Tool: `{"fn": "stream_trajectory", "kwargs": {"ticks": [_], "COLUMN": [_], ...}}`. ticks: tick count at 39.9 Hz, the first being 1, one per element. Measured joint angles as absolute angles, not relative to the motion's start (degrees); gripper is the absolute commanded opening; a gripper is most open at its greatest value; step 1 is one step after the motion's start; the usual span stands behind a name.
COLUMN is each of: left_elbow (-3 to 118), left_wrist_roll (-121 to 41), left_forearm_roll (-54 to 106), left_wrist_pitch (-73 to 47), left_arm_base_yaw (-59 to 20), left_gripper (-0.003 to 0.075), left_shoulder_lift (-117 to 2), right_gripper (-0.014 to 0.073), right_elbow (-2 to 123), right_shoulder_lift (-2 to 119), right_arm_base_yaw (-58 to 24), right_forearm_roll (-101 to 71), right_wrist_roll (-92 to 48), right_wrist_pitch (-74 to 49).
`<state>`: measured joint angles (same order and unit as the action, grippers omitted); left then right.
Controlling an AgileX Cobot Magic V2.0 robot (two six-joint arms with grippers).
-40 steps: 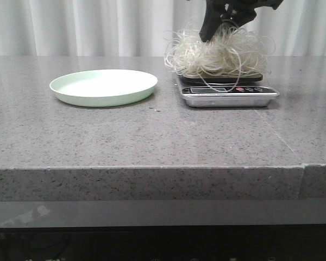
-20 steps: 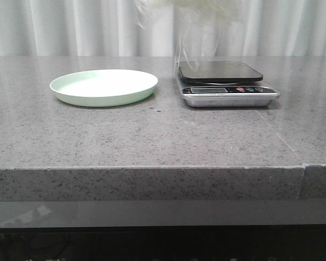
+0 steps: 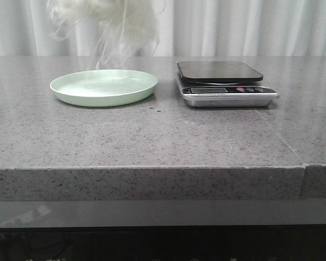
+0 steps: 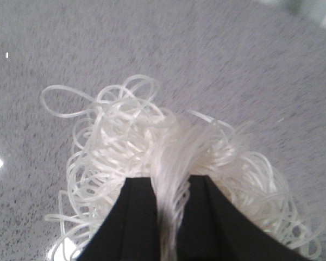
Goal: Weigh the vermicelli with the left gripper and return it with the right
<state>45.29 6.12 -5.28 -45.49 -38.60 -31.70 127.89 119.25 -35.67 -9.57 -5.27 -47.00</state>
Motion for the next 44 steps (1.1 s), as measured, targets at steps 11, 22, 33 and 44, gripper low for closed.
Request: {"fn": "stream_trajectory", "kwargs": {"ticks": [11,22,33,44], "left_elbow": [45.29,45.29,45.29,45.29], "left_wrist_roll": [6.12,6.12,6.12,6.12], "left_forearm_roll": [-5.28,-5.28,-5.32,-5.32], "left_wrist_pitch": [-45.49,-45.49,-45.49,-45.49], "left_arm_base_yaw": [-38.6,-38.6,-38.6,-38.6], "left_gripper": [0.0459,0.0459,0.0459,0.0459], "left_shoulder_lift": [-31.7,-31.7,-31.7,-31.7], "right_gripper": [0.0399,0.0488,0.0488,0.0488], "right_elbow": [127.89,129.46,130.04,130.06], "right_shoulder_lift": [124.96,125.21,119.13,111.77], "right_arm_base_yaw": [-36.29,-36.29,-35.49,-34.87], "right_forearm_roll": [-9.32,-9.22,-8.78,-5.2], "right_wrist_roll": [-5.27,-5.37,-3.71,-2.16], "right_wrist_pitch": [-49.48,-49.59,-56.33,-63.27]}}
